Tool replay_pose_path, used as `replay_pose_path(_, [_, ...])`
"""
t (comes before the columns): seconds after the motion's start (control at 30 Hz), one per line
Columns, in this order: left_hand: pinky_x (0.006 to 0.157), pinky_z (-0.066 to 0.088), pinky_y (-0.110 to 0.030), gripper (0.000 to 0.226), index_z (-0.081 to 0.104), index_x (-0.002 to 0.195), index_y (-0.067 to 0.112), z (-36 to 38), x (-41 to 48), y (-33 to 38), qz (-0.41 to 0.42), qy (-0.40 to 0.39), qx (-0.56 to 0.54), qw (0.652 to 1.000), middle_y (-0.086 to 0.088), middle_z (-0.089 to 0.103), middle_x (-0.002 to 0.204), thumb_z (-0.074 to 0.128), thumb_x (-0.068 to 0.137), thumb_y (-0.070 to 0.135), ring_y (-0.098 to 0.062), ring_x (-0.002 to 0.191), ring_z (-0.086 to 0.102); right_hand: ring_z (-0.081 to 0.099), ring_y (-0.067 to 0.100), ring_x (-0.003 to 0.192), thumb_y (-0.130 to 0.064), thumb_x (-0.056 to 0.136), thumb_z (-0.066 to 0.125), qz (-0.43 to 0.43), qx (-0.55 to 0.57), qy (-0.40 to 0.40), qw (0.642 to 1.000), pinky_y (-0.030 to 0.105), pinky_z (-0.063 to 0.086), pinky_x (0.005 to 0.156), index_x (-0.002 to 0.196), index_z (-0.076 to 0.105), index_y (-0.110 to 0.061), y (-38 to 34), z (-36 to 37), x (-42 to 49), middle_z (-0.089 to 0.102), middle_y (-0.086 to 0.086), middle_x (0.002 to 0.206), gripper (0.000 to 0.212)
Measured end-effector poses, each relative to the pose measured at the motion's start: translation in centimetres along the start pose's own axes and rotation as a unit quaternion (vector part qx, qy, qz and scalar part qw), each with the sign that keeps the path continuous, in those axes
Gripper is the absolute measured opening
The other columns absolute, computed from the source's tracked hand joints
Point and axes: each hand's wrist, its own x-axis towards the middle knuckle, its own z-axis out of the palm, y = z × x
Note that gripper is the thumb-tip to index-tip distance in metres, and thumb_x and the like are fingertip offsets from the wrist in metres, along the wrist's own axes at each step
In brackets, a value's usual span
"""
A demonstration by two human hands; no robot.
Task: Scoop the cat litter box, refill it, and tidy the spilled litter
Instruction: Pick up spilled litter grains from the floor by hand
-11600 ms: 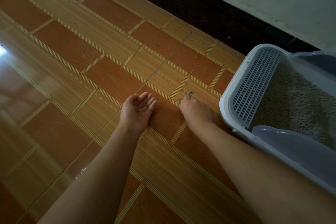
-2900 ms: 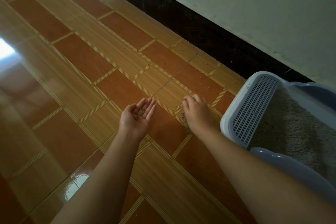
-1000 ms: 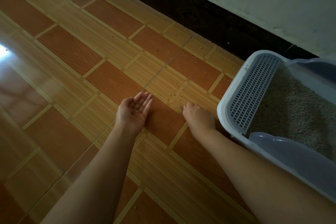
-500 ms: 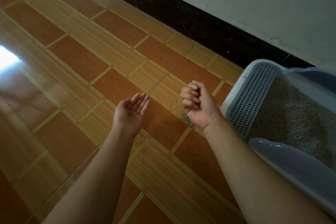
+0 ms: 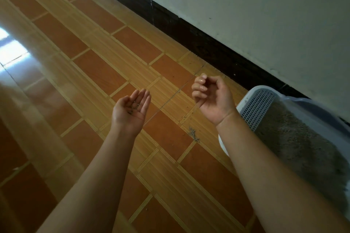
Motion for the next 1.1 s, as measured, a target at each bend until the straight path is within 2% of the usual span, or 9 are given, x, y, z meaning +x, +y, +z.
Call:
replay_pose_path(0.2, [0.080, 0.055, -0.037, 0.036, 0.062, 0.087, -0.003, 4.5, -6.9, 3.9, 0.013, -0.002, -0.018, 1.000, -0.019, 0.072, 0.088, 0.032, 0.098, 0.012, -0.029, 0.084, 0.071, 0.050, 0.010, 0.051, -0.011, 0.081, 0.041, -0.005, -0.029, 0.021, 0.999, 0.017, 0.042, 0.046, 0.068, 0.046, -0.010, -2.2, 7.4, -3.8, 0.052, 0.003, 0.063, 0.014])
replay_pose_path(0.27, [0.084, 0.054, -0.038, 0.036, 0.062, 0.088, -0.004, 6.4, -9.5, 5.6, 0.019, -0.003, -0.031, 0.999, -0.019, 0.072, 0.088, 0.032, 0.098, 0.012, -0.030, 0.088, 0.069, 0.051, 0.010, 0.051, -0.012, 0.088, 0.041, 0.005, -0.039, 0.027, 0.999, 0.017, 0.043, 0.047, 0.068, 0.047, -0.011, -3.0, 10.3, -5.1, 0.052, 0.002, 0.062, 0.021])
replay_pose_path(0.33, [0.079, 0.055, -0.038, 0.036, 0.062, 0.090, -0.004, 8.1, -12.3, 7.4, 0.024, -0.006, -0.047, 0.999, -0.020, 0.071, 0.088, 0.032, 0.098, 0.012, -0.030, 0.090, 0.068, 0.049, 0.008, 0.049, -0.019, 0.097, 0.039, 0.021, -0.046, 0.038, 0.998, 0.016, 0.042, 0.045, 0.065, 0.048, -0.012, -3.9, 13.1, -6.5, 0.051, 0.000, 0.060, 0.034])
replay_pose_path(0.43, [0.075, 0.056, -0.037, 0.035, 0.062, 0.091, -0.004, 10.5, -16.4, 10.3, 0.029, -0.003, -0.058, 0.998, -0.020, 0.072, 0.088, 0.032, 0.098, 0.012, -0.030, 0.089, 0.069, 0.044, 0.006, 0.043, -0.028, 0.099, 0.040, 0.040, -0.045, 0.057, 0.997, 0.015, 0.038, 0.040, 0.059, 0.048, -0.013, -4.9, 17.3, -8.7, 0.047, -0.002, 0.054, 0.043])
replay_pose_path(0.57, [0.083, 0.054, -0.038, 0.035, 0.062, 0.086, -0.004, 13.5, -22.1, 14.2, 0.040, 0.000, -0.064, 0.997, -0.019, 0.072, 0.084, 0.033, 0.098, 0.012, -0.029, 0.088, 0.068, 0.048, 0.006, 0.045, -0.026, 0.097, 0.043, 0.043, -0.051, 0.079, 0.995, 0.015, 0.041, 0.041, 0.065, 0.050, -0.013, -6.4, 23.3, -12.0, 0.050, -0.001, 0.057, 0.036])
replay_pose_path(0.7, [0.072, 0.055, -0.037, 0.036, 0.061, 0.084, -0.004, 17.1, -27.6, 18.3, 0.046, 0.007, -0.079, 0.996, -0.019, 0.071, 0.080, 0.033, 0.098, 0.012, -0.030, 0.085, 0.067, 0.054, 0.008, 0.050, -0.022, 0.097, 0.043, 0.034, -0.045, 0.091, 0.994, 0.016, 0.048, 0.048, 0.071, 0.052, -0.011, -7.6, 29.8, -15.2, 0.055, 0.001, 0.060, 0.030])
replay_pose_path(0.83, [0.072, 0.055, -0.037, 0.047, 0.068, 0.072, -0.005, 21.0, -33.2, 21.9, 0.057, -0.003, -0.092, 0.994, -0.019, 0.071, 0.081, 0.033, 0.098, 0.011, -0.030, 0.080, 0.070, 0.060, 0.011, 0.056, -0.018, 0.095, 0.047, 0.045, -0.030, 0.102, 0.993, 0.020, 0.053, 0.053, 0.077, 0.057, -0.007, -8.1, 36.6, -18.3, 0.060, 0.005, 0.067, 0.023])
replay_pose_path(0.97, [0.073, 0.056, -0.038, 0.036, 0.063, 0.082, -0.004, 24.7, -38.6, 25.1, 0.077, -0.014, -0.114, 0.990, -0.019, 0.071, 0.081, 0.033, 0.097, 0.011, -0.030, 0.079, 0.071, 0.066, 0.016, 0.062, -0.013, 0.096, 0.044, 0.055, -0.023, 0.118, 0.991, 0.025, 0.057, 0.057, 0.081, 0.059, -0.004, -8.2, 43.3, -20.9, 0.064, 0.009, 0.070, 0.022])
replay_pose_path(1.1, [0.080, 0.053, -0.040, 0.038, 0.065, 0.080, -0.005, 27.9, -43.7, 27.6, 0.105, -0.025, -0.134, 0.985, -0.021, 0.071, 0.083, 0.034, 0.096, 0.010, -0.032, 0.087, 0.068, 0.069, 0.023, 0.069, -0.012, 0.098, 0.040, 0.067, -0.008, 0.108, 0.992, 0.030, 0.059, 0.064, 0.081, 0.059, -0.001, -8.6, 49.5, -23.2, 0.068, 0.015, 0.076, 0.028])
